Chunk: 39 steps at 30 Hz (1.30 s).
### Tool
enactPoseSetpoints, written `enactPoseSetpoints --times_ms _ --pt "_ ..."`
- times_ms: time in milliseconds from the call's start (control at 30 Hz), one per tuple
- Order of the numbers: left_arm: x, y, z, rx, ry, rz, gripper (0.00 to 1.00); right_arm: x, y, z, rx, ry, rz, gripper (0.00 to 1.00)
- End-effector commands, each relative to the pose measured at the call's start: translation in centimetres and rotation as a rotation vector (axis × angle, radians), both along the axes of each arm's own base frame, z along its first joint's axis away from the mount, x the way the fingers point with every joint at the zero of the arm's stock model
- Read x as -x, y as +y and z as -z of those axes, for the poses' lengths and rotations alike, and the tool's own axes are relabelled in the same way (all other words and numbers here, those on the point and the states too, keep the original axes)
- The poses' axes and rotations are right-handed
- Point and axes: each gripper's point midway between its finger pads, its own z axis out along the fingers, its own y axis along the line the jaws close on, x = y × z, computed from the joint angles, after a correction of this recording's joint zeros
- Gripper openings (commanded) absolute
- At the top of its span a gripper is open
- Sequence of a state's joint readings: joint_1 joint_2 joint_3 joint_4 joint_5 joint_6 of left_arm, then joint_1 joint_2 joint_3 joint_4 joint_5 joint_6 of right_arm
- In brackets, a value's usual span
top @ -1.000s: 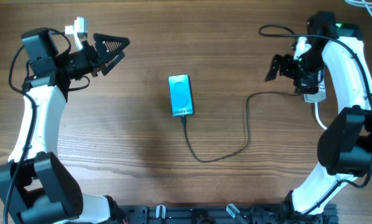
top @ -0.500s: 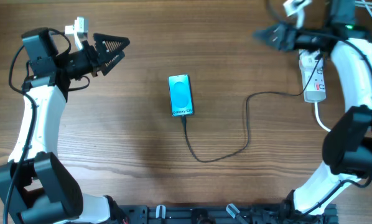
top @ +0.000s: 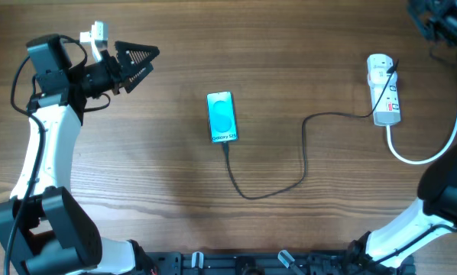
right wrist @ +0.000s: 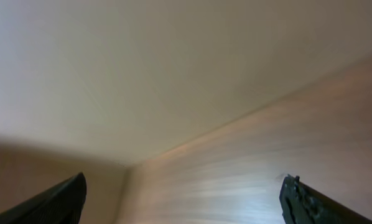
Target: Plug charger to phone and switch on socket
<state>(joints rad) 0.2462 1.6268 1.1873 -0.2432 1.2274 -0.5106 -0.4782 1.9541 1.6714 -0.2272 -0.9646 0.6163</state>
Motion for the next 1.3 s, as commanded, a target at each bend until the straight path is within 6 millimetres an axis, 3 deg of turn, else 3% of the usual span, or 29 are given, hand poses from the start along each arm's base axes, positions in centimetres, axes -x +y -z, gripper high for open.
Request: enactPoseSetpoints --times_ms 0,67,167,233,267,333,567,633,733,867,1267 --pt "0.1 0.1 -0.3 0.0 -0.011 0.001 1.0 3.0 -9.4 6.2 0.145 0.288 0.374 1.0" --pt "0.1 0.1 -0.3 0.0 -0.011 0.001 1.0 6.8 -13.5 9.8 0.261 0.492 0.527 1.0" --pt "0.1 0.1 -0.3 0.0 -0.011 0.001 1.0 11.7 -17.6 12.5 0.48 0.702 0.645 1.0" --pt "0.1 0.1 -0.3 0.0 -0.011 0.001 1.0 13.7 -18.7 13.6 0.629 0.78 0.62 1.0" --pt "0.1 0.1 -0.3 0.0 -0.01 0.001 1.0 14.1 -18.5 14.2 0.612 0.803 0.63 1.0" --pt "0.1 0.1 -0.3 0.0 -0.011 0.001 1.0 14.2 -17.8 15.3 0.57 0.814 0.624 1.0" --pt "0.1 0.1 -0.3 0.0 -0.011 0.001 1.0 14.5 -13.9 22.0 0.548 0.824 0.541 1.0" --pt "0.1 0.1 -0.3 0.0 -0.011 0.001 1.0 13.7 -12.3 23.0 0.529 0.773 0.484 1.0" --pt "0.1 0.1 -0.3 0.0 -0.011 0.001 1.0 12.2 -10.5 23.8 0.564 0.682 0.398 1.0" --pt "0.1 0.1 -0.3 0.0 -0.01 0.001 1.0 11.7 -9.7 24.0 0.601 0.662 0.375 1.0" --pt "0.1 0.1 -0.3 0.0 -0.011 0.001 1.0 11.4 -9.3 24.6 0.63 0.669 0.365 1.0"
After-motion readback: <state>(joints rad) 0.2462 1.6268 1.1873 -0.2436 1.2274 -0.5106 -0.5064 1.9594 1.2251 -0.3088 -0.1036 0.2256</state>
